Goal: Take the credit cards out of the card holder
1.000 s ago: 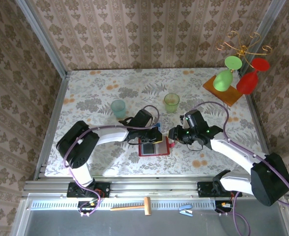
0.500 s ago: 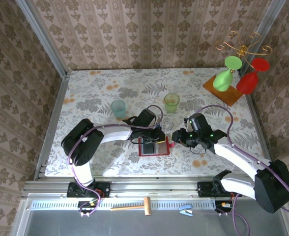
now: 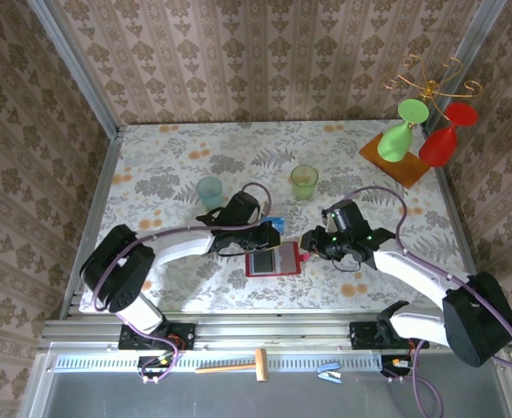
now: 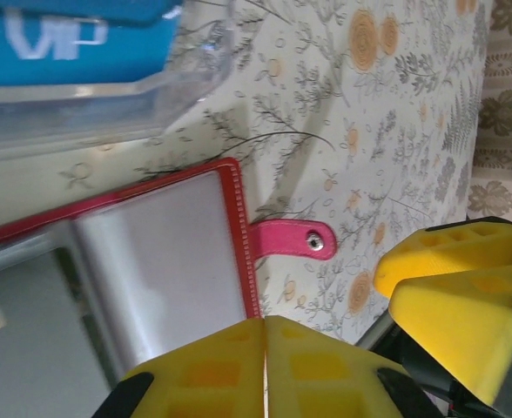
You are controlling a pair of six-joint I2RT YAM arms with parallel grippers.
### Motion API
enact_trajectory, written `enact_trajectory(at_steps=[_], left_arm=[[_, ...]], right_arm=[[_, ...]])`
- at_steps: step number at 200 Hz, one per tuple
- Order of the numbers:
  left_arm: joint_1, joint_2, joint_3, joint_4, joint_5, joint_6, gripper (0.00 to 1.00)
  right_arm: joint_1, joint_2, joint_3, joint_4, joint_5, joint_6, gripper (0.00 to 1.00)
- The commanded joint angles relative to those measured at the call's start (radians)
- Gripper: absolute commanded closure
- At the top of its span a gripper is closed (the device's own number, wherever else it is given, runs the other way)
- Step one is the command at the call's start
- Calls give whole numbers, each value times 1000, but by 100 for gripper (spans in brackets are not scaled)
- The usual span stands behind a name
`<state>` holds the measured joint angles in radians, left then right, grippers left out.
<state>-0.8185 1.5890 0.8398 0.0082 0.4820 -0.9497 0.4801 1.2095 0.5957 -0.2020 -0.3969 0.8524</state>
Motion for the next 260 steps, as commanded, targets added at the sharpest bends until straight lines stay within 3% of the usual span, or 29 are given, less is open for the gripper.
enact_trajectory(at_steps=[1, 104, 260], left_arm=[[18, -34, -47, 2, -25, 6, 90], [62, -118, -180, 33, -36, 0, 91], [85, -121, -239, 0, -72, 37, 91]], right_arm=[[29, 50, 49, 40, -21, 22, 72], [138, 323, 180, 128, -51, 60, 76], [173, 457, 202, 217, -72, 97, 82]])
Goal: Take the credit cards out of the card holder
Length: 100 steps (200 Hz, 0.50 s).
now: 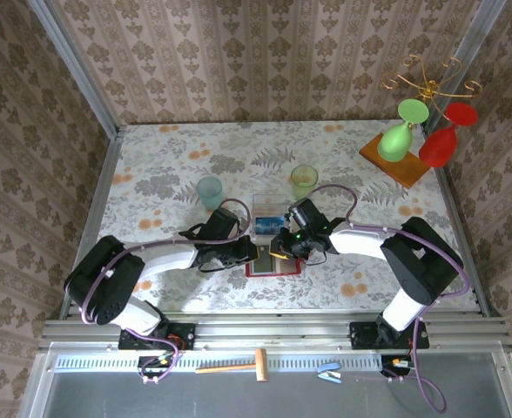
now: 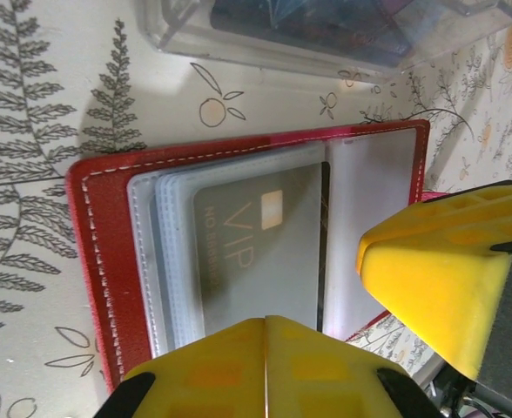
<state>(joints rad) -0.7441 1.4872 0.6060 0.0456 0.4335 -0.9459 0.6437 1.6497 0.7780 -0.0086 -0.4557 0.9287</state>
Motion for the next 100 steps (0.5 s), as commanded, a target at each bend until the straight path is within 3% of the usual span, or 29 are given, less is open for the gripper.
enact_trajectory(at_steps=[1, 100], left_arm=[[11, -19, -5, -37, -24, 35, 91], [19, -13, -25, -24, -24, 37, 92]], right_arm=[[10, 17, 19, 25, -14, 22, 82], [19, 40, 17, 38, -15, 28, 80]])
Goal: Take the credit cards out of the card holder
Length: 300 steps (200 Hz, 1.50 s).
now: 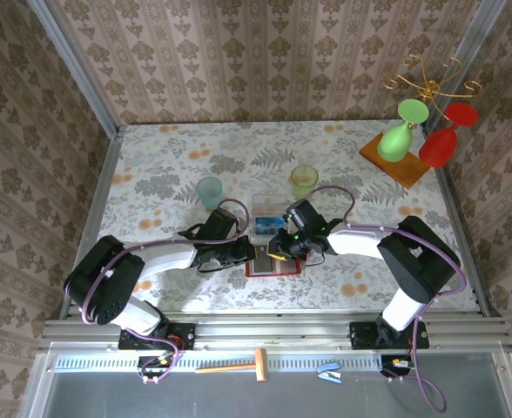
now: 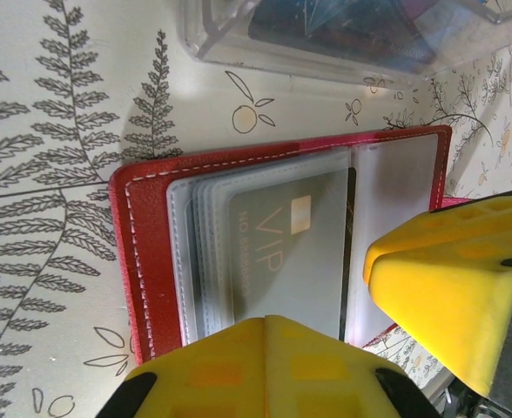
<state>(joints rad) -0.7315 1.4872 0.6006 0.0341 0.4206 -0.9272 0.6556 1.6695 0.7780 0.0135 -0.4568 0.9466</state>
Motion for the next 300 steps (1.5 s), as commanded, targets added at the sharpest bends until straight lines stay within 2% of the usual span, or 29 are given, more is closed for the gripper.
enact_trajectory(at_steps=[1, 137, 300], left_arm=[[7, -13, -19, -13, -11, 19, 92], [14, 7, -45, -8, -12, 16, 92], [16, -4, -56, -7, -8, 11, 92]], right_arm=[[7, 21, 17, 16, -14, 10, 80], [10, 48, 12, 22, -22, 9, 79], [8, -6, 50, -165, 87, -91, 77]])
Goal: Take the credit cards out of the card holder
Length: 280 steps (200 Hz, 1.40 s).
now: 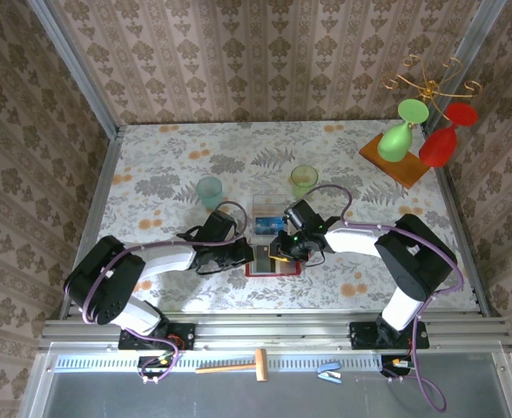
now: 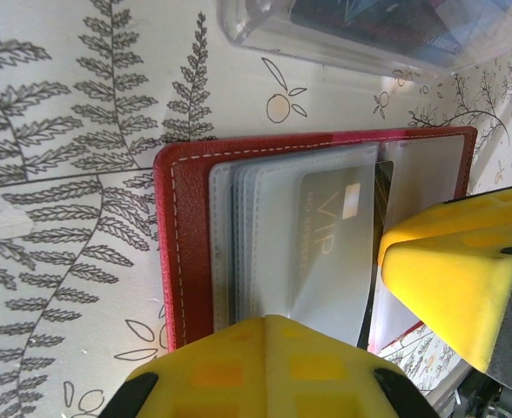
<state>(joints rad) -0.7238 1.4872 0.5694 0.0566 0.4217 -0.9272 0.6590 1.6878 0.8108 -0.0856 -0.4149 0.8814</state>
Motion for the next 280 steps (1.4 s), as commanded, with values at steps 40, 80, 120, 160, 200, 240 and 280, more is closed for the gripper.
enact_trajectory(at_steps=[40, 80, 120, 160, 200, 240, 280], left_arm=[[8, -14, -21, -33, -9, 10, 92], [9, -50, 3, -63, -12, 13, 92], [6, -62, 48, -85, 3, 19, 92], [-7, -27, 66, -68, 27, 18, 92], [-9, 19, 57, -43, 44, 15, 92], [-10, 32, 43, -37, 44, 17, 92], [-10, 53, 39, -44, 45, 27, 92]], right_arm=[[5, -54, 19, -72, 50, -27, 77], [5, -85, 14, -68, 45, -26, 77], [5, -75, -8, -11, 0, 5, 76], [5, -37, -30, 58, -49, 39, 76], [7, -6, -36, 86, -73, 51, 75], [8, 13, -31, 68, -72, 41, 75], [7, 7, 6, -52, 0, -23, 74]])
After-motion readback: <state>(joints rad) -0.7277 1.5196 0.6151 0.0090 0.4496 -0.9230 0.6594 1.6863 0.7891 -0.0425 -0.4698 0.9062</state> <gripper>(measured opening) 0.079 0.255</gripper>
